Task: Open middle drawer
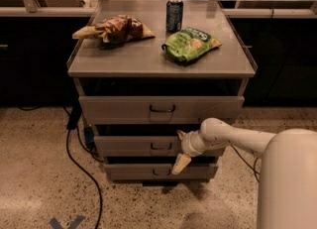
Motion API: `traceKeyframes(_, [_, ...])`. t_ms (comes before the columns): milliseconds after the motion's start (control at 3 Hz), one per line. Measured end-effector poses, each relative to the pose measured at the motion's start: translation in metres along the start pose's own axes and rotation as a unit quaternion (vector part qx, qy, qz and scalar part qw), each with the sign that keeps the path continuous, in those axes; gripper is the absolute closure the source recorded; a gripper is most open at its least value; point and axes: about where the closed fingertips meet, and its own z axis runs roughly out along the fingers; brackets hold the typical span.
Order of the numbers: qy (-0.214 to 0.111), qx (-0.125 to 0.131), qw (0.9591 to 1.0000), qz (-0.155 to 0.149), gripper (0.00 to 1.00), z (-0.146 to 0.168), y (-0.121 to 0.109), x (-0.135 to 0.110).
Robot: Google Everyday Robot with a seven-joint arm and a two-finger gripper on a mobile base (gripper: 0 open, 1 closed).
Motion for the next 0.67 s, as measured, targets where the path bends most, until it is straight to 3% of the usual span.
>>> traceKeyframes(667, [0.014, -0.013, 0.9997, 0.013, 0.0, 0.002, 0.013, -0.001])
